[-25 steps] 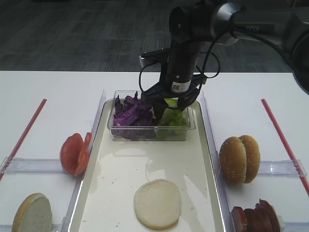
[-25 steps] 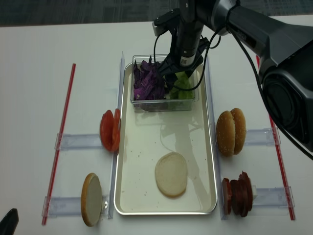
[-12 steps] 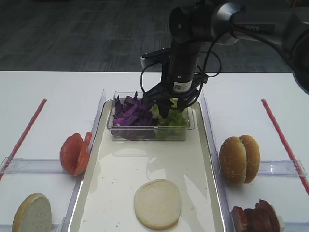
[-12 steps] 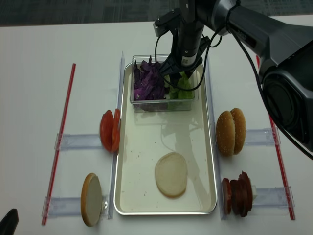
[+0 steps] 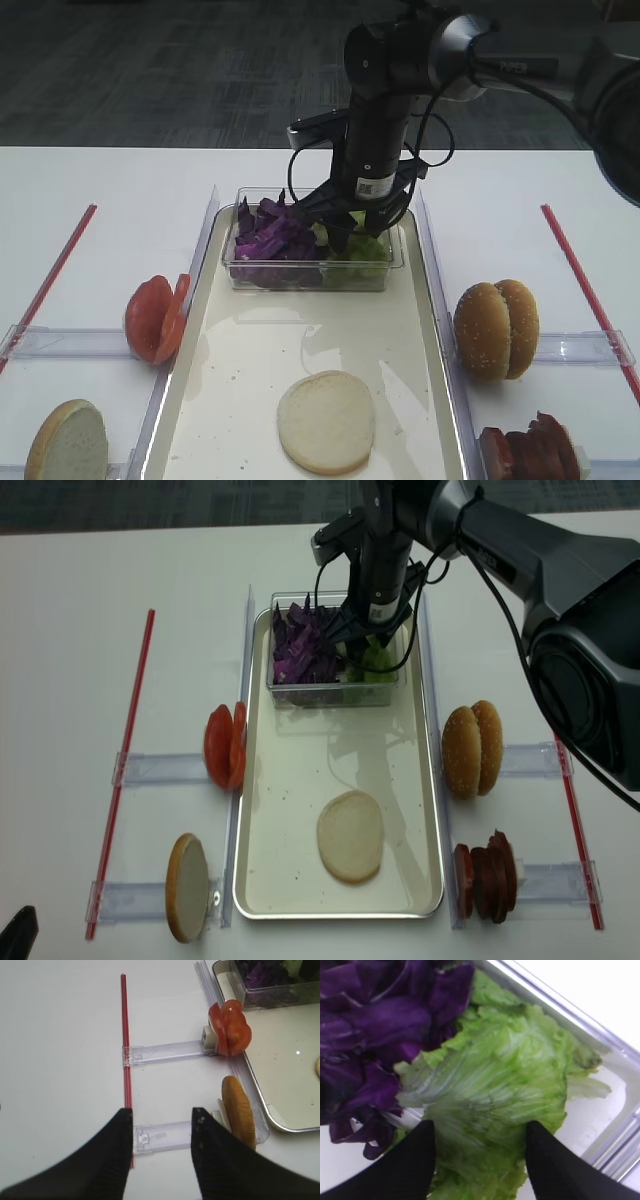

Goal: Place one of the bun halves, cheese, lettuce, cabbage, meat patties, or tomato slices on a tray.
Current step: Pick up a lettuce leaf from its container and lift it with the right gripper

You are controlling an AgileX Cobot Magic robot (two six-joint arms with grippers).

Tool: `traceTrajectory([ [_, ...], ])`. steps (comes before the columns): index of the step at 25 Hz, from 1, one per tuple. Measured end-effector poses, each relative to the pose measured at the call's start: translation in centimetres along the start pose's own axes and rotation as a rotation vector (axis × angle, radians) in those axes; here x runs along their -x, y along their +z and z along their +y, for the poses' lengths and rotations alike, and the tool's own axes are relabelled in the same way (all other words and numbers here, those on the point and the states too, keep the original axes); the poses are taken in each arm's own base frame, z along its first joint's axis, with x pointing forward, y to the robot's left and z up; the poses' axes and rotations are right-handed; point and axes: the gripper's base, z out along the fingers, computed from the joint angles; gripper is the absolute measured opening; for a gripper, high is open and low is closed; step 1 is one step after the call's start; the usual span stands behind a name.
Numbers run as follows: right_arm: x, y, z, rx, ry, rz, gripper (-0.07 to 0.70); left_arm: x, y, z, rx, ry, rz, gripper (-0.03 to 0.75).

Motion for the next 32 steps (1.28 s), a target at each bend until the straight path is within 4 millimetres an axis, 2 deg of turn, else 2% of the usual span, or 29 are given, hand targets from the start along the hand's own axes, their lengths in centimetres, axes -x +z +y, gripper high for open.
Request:
traceTrajectory([
  [9, -0.01, 0.08, -0.01, 0.0, 0.0, 0.002, 0.43, 0.0, 0.0, 0.0, 0.0, 0.0, 0.0, 0.271],
  [12, -0.02, 0.08, 0.0, 0.0, 0.0, 0.003, 0.391, 0.0, 0.0, 0.0, 0.0, 0.0, 0.0, 0.271],
  [14, -0.03, 0.08, -0.02, -0.001, -0.001, 0.004, 0.332, 0.0, 0.0, 0.0, 0.0, 0.0, 0.0, 0.271],
  [27, -0.04, 0.08, -0.02, -0.001, -0.001, 0.005, 0.302, 0.0, 0.0, 0.0, 0.0, 0.0, 0.0, 0.271],
  [32, -0.04, 0.08, -0.02, -0.001, -0.001, 0.005, 0.211, 0.0, 0.0, 0.0, 0.0, 0.0, 0.0, 0.271],
])
